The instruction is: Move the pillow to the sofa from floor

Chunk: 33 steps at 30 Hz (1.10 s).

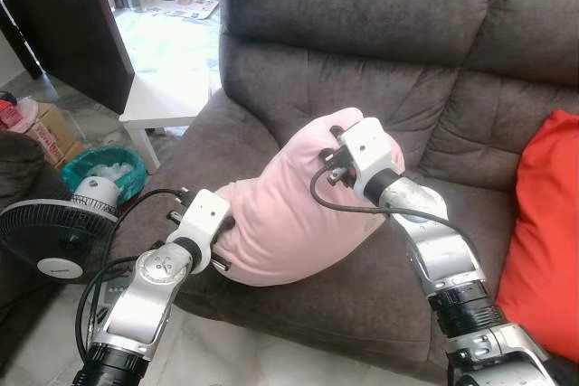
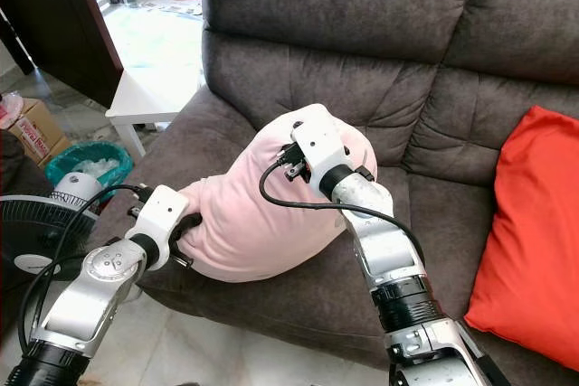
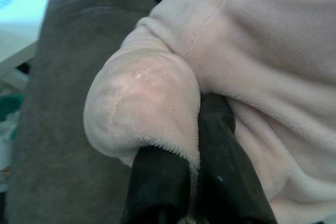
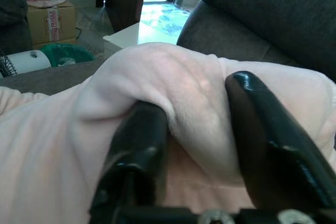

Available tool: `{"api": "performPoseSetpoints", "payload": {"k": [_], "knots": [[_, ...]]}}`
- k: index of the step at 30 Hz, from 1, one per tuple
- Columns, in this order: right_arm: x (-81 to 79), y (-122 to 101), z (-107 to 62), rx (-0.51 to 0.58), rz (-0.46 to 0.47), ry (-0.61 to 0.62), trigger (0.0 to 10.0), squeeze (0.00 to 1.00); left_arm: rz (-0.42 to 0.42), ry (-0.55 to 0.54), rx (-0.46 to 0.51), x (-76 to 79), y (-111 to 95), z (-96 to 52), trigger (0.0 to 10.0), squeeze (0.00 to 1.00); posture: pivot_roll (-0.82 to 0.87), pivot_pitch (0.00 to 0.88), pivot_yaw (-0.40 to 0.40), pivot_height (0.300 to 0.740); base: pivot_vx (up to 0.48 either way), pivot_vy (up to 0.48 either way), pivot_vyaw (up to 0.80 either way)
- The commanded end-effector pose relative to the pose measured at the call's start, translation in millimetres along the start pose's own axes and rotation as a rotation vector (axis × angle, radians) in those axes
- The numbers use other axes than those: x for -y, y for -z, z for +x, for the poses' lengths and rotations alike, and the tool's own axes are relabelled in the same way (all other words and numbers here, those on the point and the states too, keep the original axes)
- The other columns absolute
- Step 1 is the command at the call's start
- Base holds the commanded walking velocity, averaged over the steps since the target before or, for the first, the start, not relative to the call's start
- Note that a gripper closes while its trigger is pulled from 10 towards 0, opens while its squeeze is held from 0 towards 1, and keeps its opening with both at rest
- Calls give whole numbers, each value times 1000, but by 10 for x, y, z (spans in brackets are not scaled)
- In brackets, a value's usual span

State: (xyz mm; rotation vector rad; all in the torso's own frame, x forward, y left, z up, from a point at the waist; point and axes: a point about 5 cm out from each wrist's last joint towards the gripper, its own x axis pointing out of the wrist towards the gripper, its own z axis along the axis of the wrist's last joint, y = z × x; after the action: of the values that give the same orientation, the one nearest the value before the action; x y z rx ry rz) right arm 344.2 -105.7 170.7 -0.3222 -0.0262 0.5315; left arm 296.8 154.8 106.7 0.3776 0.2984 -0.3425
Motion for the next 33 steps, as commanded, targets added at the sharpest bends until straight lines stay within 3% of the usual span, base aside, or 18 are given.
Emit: {"api": "performPoseSetpoints", "payload": {"k": [1,6,7,10,14,15,16,17,33], "knots": [[-122,-127,27,53,-10,-58,10000,1000,21,-27,48,-45,-148,26,10000,0,124,67,-63,740,0,0,0],[-99,-129,24,57,-15,-35,10000,1000,11,-58,10,-69,-82,33,10000,0,125,69,-64,740,0,0,0],[-86,-135,26,60,-10,-23,10000,925,17,-60,1,-64,-62,37,10000,0,125,69,-64,740,0,0,0],[-54,-148,27,66,6,-4,10000,1000,16,-60,-12,-44,-32,42,10000,0,124,70,-64,740,0,0,0],[-19,-147,23,62,-10,16,10000,1000,13,-69,-21,-38,-19,53,10000,0,122,70,-64,740,0,0,0],[-2,-146,17,60,-16,21,10000,831,8,-84,-31,-48,-4,58,10000,0,121,70,-64,740,0,0,0],[-2,-146,17,60,-16,21,10000,831,8,-84,-31,-48,-4,58,10000,0,121,70,-64,740,0,0,0],[16,-140,10,55,-28,29,10000,0,7,-100,-46,-61,19,62,10000,0,120,69,-64,740,0,0,0],[410,-4,-100,-35,-66,241,10000,0,-50,-255,-146,-216,184,52,10000,0,115,68,-62,740,0,0,0]]}}
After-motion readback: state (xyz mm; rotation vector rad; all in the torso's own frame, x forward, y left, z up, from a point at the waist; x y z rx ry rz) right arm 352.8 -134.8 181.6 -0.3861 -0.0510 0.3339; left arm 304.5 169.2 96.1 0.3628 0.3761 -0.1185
